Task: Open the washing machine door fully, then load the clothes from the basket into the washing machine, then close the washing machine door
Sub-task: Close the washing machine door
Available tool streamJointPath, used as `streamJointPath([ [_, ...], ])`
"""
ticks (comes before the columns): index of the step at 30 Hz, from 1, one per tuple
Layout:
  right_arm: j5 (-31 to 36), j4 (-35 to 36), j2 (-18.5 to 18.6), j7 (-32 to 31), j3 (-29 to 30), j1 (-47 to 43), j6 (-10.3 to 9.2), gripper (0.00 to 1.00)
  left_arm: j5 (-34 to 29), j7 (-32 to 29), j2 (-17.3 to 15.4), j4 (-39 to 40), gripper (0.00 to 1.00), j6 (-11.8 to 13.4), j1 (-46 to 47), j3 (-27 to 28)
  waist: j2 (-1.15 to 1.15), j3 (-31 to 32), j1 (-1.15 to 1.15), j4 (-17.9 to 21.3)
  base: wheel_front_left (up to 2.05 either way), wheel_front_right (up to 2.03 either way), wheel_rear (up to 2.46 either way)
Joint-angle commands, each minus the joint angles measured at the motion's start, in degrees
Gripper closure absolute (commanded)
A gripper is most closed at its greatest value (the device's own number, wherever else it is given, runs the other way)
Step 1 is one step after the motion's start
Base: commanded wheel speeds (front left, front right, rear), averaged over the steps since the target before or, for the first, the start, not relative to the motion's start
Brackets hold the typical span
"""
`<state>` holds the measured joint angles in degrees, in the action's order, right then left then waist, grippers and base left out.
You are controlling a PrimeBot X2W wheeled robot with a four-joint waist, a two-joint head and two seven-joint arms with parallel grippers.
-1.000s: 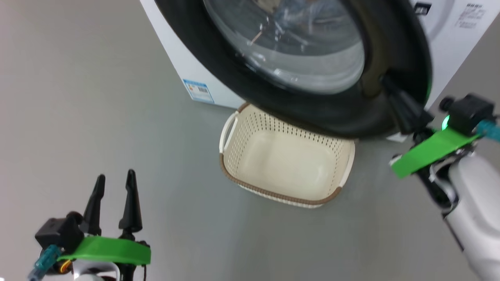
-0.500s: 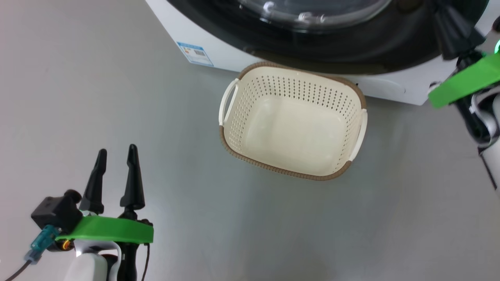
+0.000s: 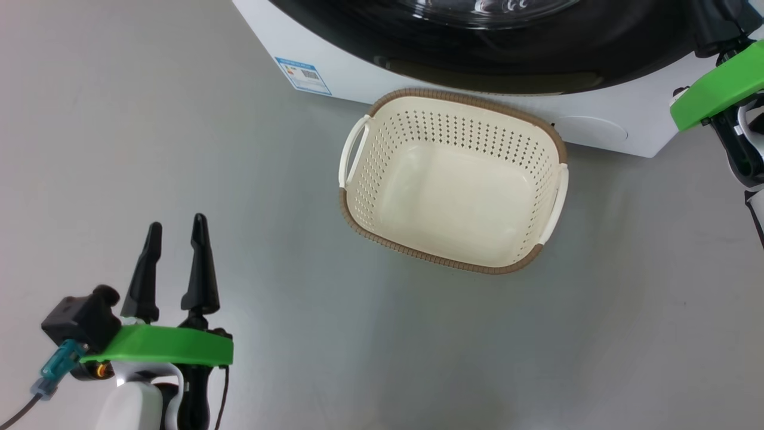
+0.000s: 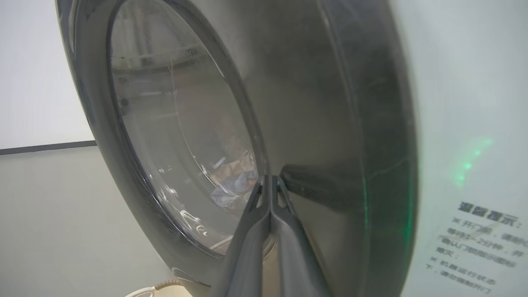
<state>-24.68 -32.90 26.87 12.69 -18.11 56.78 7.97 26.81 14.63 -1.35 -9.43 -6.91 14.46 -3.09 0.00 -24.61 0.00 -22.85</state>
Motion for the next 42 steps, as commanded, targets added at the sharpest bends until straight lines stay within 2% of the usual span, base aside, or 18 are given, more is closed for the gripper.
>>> streamJointPath([
  [1, 0.3, 0.3, 0.5, 0.3, 0.7, 1.0, -0.48, 1.00, -0.2, 0.4, -1.5, 1.0, 0.00, -0.1, 0.8, 2.0, 0.00, 0.4, 0.00, 0.1, 0.00, 0.00, 0.00],
  [12, -1.0, -0.6, -1.0, 1.4, -0.4, -1.6, -0.48, 1.00, -0.7, 0.4, -1.5, 0.8, 0.00, -0.2, 0.2, 2.2, 0.00, 2.9, 0.00, 1.4, 0.00, 0.00, 0.00],
  [13, -1.1, -0.4, -1.1, 1.6, -0.6, -2.3, -0.48, 0.98, -0.8, 0.4, -1.5, 0.7, 0.00, -0.2, 0.1, 2.1, 0.00, 3.4, 0.00, 1.5, 0.00, 0.00, 0.00],
  [15, -1.4, 0.2, -1.4, 1.9, -1.2, -3.9, -0.48, 0.54, -1.2, 0.4, -1.5, 0.5, 0.00, -0.2, 0.0, 2.1, 0.00, 4.6, 0.00, 1.9, 0.00, 0.00, 0.00],
  [16, -1.6, 0.8, -1.5, 2.0, -1.5, -4.8, -0.48, 0.13, -1.4, 0.4, -1.5, 0.5, 0.00, -0.2, -0.1, 2.3, 0.00, 5.2, 0.00, 2.2, 0.00, 0.00, 0.00],
  [17, -1.9, 1.2, -1.4, 2.0, -1.6, -5.6, -0.48, 0.00, -1.6, 0.4, -1.5, 0.4, 0.00, -0.2, -0.2, 2.3, 0.00, 5.9, 0.00, 2.4, 0.00, 0.00, 0.00],
  [25, -2.5, 6.6, -2.4, 2.3, -0.2, -12.7, -0.48, 0.00, -4.2, 0.4, -1.5, -0.1, 0.00, -0.3, -1.8, 2.8, 0.00, 11.7, 0.00, 5.9, 0.00, 0.00, 0.00],
  [37, -1.8, 15.5, -6.4, 2.3, 3.8, -28.1, -0.48, 0.00, -7.1, 0.4, -2.5, -1.2, 0.00, -0.5, -4.5, 3.0, 0.00, 19.1, 0.00, 13.9, 0.00, 0.00, 0.00],
  [42, -2.3, 17.5, -8.0, 2.3, 3.1, -33.9, -0.48, 0.00, -7.3, 0.4, -3.3, -2.0, 0.00, -0.5, -5.9, 2.7, 0.00, 21.5, 0.00, 16.9, 0.00, 0.00, 0.00],
])
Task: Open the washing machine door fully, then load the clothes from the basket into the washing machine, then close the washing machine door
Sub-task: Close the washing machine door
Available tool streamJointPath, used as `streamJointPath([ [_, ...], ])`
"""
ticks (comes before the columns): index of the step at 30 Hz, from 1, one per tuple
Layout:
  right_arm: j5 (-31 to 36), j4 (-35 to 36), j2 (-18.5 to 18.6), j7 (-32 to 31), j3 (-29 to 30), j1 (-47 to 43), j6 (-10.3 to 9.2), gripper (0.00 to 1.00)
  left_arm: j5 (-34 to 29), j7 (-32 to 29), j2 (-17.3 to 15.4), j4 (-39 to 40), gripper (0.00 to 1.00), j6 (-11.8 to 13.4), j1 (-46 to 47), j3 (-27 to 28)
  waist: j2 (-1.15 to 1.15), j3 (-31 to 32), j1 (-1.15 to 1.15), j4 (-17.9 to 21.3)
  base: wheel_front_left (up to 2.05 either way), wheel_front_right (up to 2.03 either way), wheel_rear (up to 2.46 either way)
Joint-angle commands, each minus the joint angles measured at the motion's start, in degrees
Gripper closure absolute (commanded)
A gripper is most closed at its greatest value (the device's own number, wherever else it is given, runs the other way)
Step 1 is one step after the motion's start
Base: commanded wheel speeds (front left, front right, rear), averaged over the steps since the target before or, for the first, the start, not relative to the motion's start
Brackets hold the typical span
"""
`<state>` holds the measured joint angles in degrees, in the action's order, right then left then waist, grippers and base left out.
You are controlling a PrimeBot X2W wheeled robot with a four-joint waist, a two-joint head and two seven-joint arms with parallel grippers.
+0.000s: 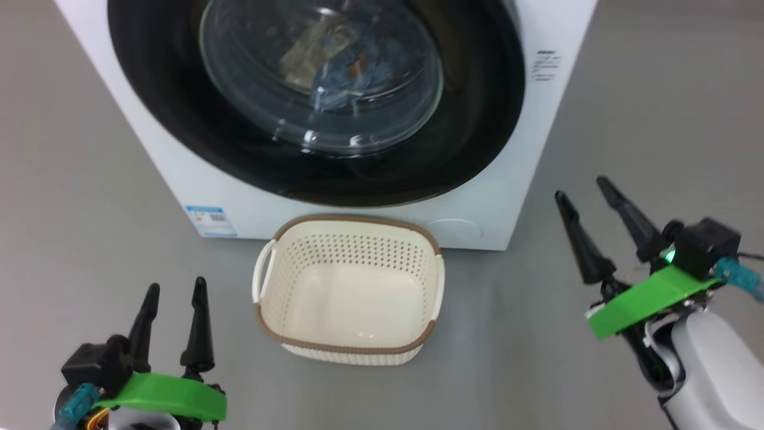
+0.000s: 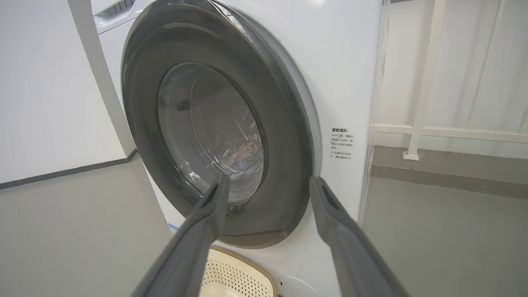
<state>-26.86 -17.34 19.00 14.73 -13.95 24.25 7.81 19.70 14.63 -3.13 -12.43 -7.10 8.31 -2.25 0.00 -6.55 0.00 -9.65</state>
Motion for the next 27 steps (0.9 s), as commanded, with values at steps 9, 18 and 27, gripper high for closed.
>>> streamJointPath([
  [9, -1.1, 4.1, -2.1, 0.3, -0.5, -7.7, -0.32, 0.00, 3.1, -1.5, -1.9, 1.6, 0.00, -0.1, -2.1, 1.4, 0.00, 6.3, 0.00, 8.0, 0.00, 0.00, 0.00],
  [18, 0.3, 5.8, -3.6, 0.3, 2.4, -12.4, -0.32, 0.00, 4.4, -1.4, -3.6, 4.3, 0.00, -0.1, -4.4, 0.8, 0.00, 7.1, 0.00, 9.8, 0.00, 0.00, 0.00],
  [27, 1.8, 6.4, -4.3, 0.3, 5.0, -13.7, -0.32, 0.00, 3.9, -1.2, -4.4, 4.7, 0.00, 0.4, -5.2, 0.7, 0.00, 7.5, 0.00, 10.1, 0.00, 0.00, 0.00],
])
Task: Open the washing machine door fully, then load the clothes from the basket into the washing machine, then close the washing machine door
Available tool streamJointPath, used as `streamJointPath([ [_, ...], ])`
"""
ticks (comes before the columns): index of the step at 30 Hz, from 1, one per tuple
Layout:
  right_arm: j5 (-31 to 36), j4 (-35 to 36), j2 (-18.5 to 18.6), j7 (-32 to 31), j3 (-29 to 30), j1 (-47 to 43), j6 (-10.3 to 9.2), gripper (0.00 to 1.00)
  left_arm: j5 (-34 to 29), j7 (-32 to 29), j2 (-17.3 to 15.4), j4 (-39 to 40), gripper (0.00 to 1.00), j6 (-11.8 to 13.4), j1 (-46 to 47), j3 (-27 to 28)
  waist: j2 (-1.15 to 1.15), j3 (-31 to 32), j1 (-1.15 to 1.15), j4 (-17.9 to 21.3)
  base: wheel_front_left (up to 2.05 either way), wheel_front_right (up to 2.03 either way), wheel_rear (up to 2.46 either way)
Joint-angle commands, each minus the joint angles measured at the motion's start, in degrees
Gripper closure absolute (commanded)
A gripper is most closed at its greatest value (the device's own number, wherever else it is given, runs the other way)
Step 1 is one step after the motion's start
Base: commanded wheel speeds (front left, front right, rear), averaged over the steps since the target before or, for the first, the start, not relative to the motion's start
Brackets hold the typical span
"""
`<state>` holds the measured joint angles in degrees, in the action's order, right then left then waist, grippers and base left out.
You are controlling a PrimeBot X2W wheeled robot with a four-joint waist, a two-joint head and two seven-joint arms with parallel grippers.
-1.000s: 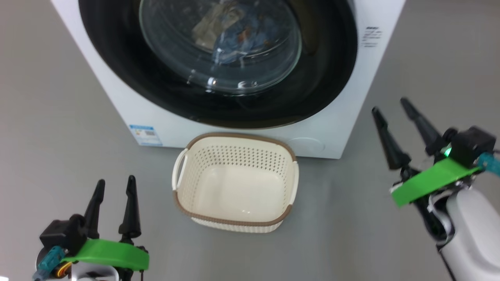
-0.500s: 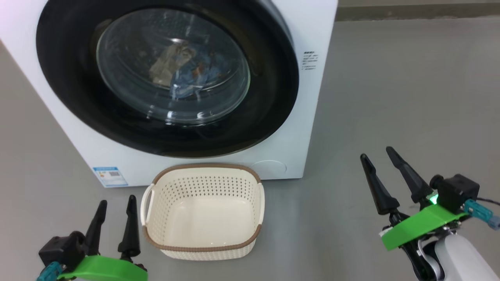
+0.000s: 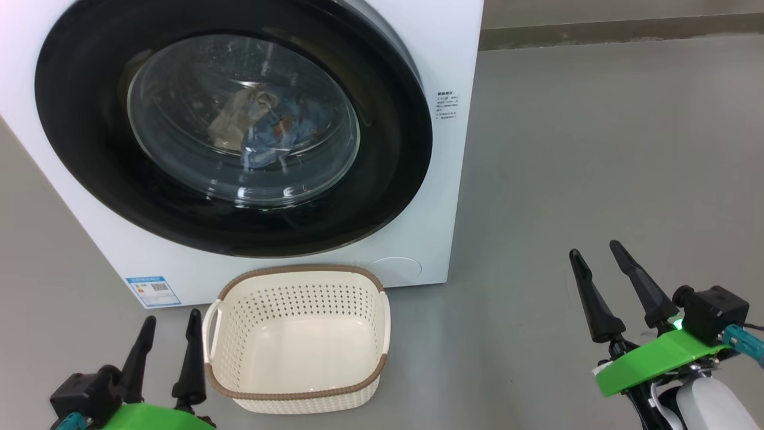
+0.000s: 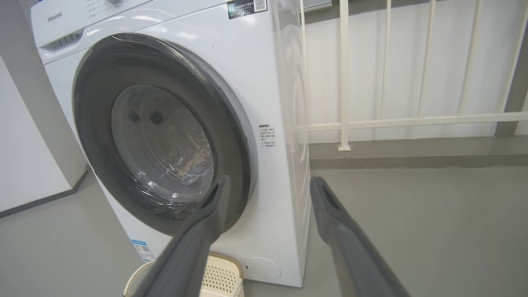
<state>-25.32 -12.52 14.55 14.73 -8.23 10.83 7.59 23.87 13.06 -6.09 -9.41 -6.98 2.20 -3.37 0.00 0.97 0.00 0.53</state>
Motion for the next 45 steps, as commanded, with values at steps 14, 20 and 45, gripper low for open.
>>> streamJointPath([
  [14, 1.5, 2.0, -0.8, 0.3, 0.2, -0.3, -0.10, 0.00, -0.4, 0.2, -1.9, 1.9, 0.00, 0.9, 1.4, 1.0, 0.00, -0.3, 0.00, -0.9, 0.00, 0.00, 0.00],
  [20, 1.5, 2.0, -0.9, 0.3, 0.1, -0.3, -0.10, 0.00, -0.3, 0.2, -2.1, 2.1, 0.00, 1.0, 1.4, 0.8, 0.00, -0.3, 0.00, -0.9, 0.00, 0.00, 0.00],
  [45, 1.3, 0.6, -1.7, 0.0, 1.3, -0.5, -0.01, 1.00, 0.0, 0.0, -1.6, 0.3, 1.00, 1.2, 0.0, -1.9, 0.00, -0.1, 0.00, -1.1, 0.00, 0.00, 0.00],
])
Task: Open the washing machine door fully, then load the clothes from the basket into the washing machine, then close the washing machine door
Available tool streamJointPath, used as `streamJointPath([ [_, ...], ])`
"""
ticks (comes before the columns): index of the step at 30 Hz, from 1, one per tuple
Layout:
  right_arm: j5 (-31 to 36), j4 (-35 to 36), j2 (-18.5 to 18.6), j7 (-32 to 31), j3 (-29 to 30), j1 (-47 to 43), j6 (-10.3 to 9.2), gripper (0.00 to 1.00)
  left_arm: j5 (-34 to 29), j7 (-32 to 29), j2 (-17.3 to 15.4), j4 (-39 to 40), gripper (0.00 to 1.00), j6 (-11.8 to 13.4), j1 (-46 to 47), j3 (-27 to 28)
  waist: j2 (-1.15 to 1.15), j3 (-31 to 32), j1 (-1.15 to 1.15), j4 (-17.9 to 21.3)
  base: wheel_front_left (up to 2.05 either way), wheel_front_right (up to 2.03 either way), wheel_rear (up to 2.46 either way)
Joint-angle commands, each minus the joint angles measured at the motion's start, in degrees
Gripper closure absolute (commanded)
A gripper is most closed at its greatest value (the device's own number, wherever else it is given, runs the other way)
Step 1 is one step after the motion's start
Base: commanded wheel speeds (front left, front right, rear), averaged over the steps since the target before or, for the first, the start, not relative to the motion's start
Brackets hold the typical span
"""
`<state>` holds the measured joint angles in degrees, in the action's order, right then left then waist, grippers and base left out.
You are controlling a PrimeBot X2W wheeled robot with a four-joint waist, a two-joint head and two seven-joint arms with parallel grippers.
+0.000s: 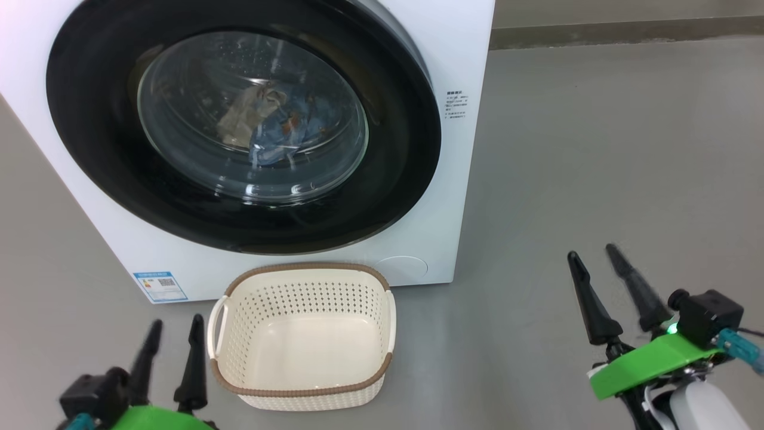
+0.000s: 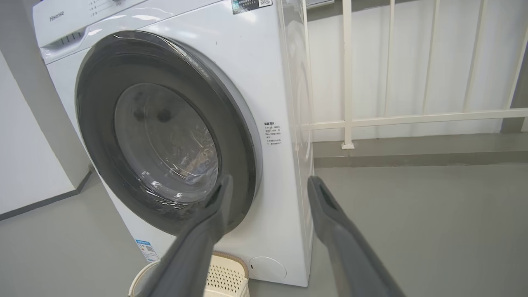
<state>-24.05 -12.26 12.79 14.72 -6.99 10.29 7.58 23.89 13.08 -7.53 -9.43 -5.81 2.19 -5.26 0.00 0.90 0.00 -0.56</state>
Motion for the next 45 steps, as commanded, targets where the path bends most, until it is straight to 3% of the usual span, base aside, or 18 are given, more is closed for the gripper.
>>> streamJointPath([
  [1, 0.0, -0.2, -0.1, 0.0, 0.0, -0.1, 0.00, 1.00, 0.0, 0.0, 0.1, -0.3, 1.00, 0.0, 0.0, 0.0, 0.00, 0.0, 0.00, 0.0, 0.00, 0.00, 0.00],
  [10, -3.7, -1.8, -1.2, -1.1, 0.5, -1.4, 0.00, 1.00, 3.7, -1.2, 1.3, -2.0, 1.00, -0.1, -0.7, 0.5, 0.00, 0.1, 0.13, 0.0, 0.00, 0.00, 0.00],
  [15, -6.5, -1.9, -1.5, -2.0, 1.1, -1.5, -0.01, 1.00, 6.4, -1.9, 1.4, -2.1, 1.00, -0.2, -0.5, 1.0, 0.00, -0.1, 0.01, 0.0, 0.00, 0.00, 0.00],
  [45, -22.8, -1.9, -3.7, -7.0, 4.3, -2.2, -0.03, 1.00, 22.8, -6.6, 2.3, -2.8, 1.00, -0.6, 0.7, 3.8, 0.00, -0.4, 0.00, 0.2, 0.00, 0.00, 0.00],
])
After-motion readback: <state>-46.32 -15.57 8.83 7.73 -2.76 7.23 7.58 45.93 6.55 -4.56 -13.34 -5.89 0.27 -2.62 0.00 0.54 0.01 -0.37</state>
